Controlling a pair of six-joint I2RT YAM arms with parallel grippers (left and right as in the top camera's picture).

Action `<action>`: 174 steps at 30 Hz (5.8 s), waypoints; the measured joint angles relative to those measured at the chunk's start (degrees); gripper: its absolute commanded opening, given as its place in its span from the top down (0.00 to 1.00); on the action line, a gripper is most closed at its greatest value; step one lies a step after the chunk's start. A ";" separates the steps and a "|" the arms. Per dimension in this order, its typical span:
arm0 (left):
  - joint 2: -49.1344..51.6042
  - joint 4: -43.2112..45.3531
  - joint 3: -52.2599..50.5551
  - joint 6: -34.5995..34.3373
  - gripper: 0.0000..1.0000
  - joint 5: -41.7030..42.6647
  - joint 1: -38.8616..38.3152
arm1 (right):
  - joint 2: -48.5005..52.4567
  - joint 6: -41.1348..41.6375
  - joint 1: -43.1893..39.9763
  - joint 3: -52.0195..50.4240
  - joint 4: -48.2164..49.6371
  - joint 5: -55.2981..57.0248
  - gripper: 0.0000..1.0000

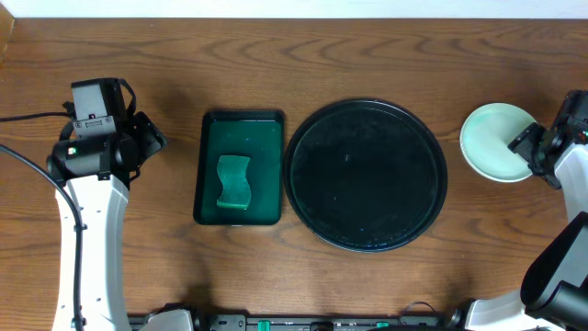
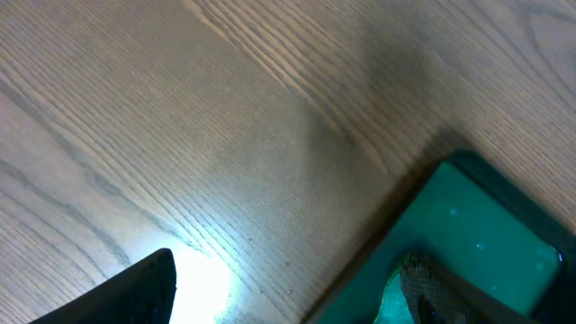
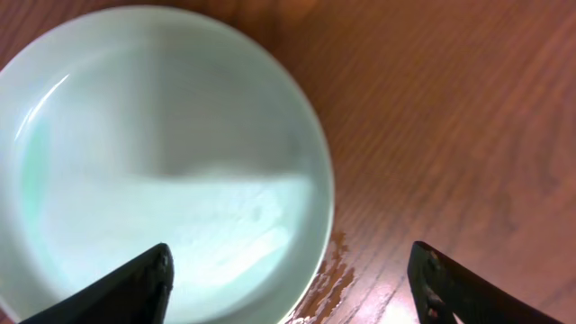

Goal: Clean dirty plates on tray and stack at the side

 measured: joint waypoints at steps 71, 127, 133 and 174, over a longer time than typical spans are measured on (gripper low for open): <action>0.00 0.00 0.00 0.00 0.19 0.00 0.00 | -5.16 -24.48 21.33 -0.02 -0.50 -8.85 0.01; 0.00 0.00 0.00 0.00 0.20 -0.02 -0.02 | -52.63 -24.65 33.97 -0.11 0.81 -8.92 0.01; 0.00 0.00 0.00 0.00 0.20 -0.02 0.00 | -57.35 -24.63 33.99 -0.11 3.15 -8.92 0.01; 0.00 0.00 0.00 0.00 0.19 0.00 -0.02 | -96.96 -24.65 26.34 -59.93 52.48 -9.42 0.01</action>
